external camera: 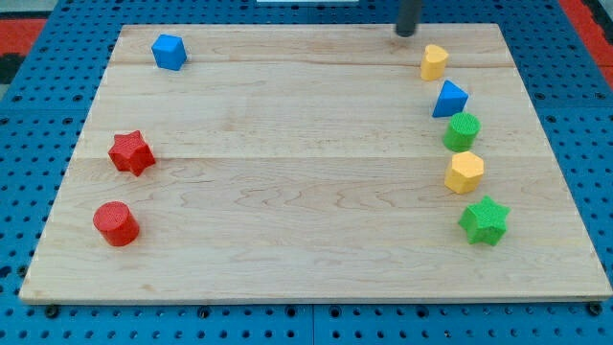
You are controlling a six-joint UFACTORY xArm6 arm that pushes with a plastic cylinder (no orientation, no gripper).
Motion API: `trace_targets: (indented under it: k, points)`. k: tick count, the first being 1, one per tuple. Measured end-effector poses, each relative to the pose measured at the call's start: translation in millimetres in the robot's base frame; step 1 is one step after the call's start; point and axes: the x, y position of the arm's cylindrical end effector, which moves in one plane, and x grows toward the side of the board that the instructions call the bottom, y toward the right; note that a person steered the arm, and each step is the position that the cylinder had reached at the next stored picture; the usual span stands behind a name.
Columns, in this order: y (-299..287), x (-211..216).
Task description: Move the blue cube diagonally to the blue triangle
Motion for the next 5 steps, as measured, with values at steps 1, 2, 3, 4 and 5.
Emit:
trace_targets:
  k: [1,2,3,4,5]
  points:
    - [-113,66]
    - [-237,78]
    - [-311,106]
    - [-354,61]
    - [-308,43]
